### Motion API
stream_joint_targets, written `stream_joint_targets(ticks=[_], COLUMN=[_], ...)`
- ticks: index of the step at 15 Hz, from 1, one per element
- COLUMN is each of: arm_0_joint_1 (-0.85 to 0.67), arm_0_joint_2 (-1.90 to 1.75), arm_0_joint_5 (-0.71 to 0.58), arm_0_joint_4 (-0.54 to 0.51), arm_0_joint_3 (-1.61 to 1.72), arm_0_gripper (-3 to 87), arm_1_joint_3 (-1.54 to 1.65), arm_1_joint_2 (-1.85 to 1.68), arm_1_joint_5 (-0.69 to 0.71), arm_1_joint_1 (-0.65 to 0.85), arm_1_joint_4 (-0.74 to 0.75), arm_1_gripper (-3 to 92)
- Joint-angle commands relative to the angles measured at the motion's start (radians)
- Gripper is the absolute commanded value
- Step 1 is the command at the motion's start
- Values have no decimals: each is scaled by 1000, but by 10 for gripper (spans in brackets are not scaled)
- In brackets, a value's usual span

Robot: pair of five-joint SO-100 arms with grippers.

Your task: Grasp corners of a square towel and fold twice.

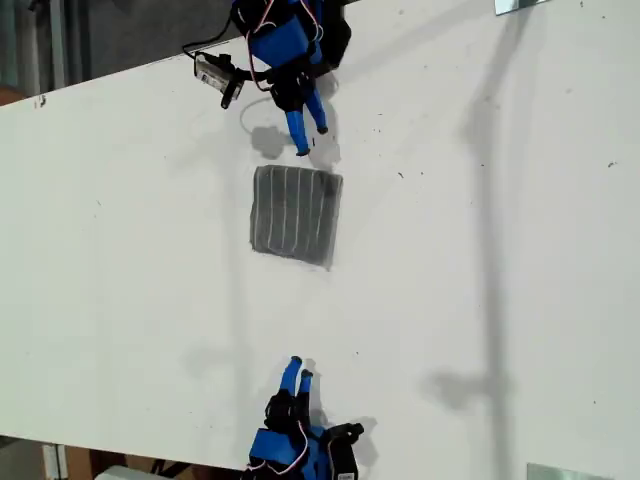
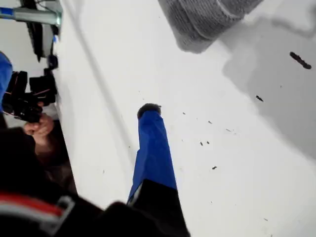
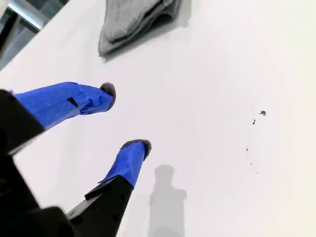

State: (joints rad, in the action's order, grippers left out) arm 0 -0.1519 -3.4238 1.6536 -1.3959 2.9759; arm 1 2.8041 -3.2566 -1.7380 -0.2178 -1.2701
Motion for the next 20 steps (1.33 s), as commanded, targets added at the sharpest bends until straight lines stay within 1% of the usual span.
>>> stream_joint_targets(ticks=[1, 2, 3, 4, 5, 6, 7, 8, 9, 10, 11, 12, 16, 20], arm_0_joint_1=[20, 20, 21, 21, 43, 64, 81, 94, 92, 92, 92, 92, 89, 89], arm_0_joint_2=[-49, -49, -49, -49, -51, -48, -48, -48, -48, -48, -48, -48, -48, -48], arm_0_joint_5=[23, 18, 17, -14, -40, -146, -212, -187, -235, -368, -580, -618, -612, -612], arm_0_joint_4=[-29, -29, -29, -15, 31, 95, 84, 86, 86, 86, 86, 92, 91, 91], arm_0_joint_3=[8, 8, 8, 17, 84, 146, 141, 141, 141, 141, 141, 143, 143, 143], arm_0_gripper=[180, 175, 175, 175, 167, 123, 123, 122, 122, 122, 122, 122, 122, 122], arm_1_joint_3=[5, 20, 38, 37, 34, 35, 35, 35, 34, 34, 34, 34, 32, 23], arm_1_joint_2=[-31, -31, -31, -31, -31, -31, -31, -31, -31, -31, -31, -31, -31, -31], arm_1_joint_5=[-11, -18, -44, -48, -49, -48, -61, -46, -29, -29, -29, -29, -29, -29], arm_1_joint_1=[0, 9, -3, -15, -46, -92, -133, -160, -175, -187, -189, -187, -173, -109], arm_1_joint_4=[-29, -57, -81, -124, -161, -167, -167, -167, -173, -173, -173, -173, -173, -184], arm_1_gripper=[474, 444, 441, 436, 427, 421, 384, 356, 343, 331, 323, 316, 308, 304])
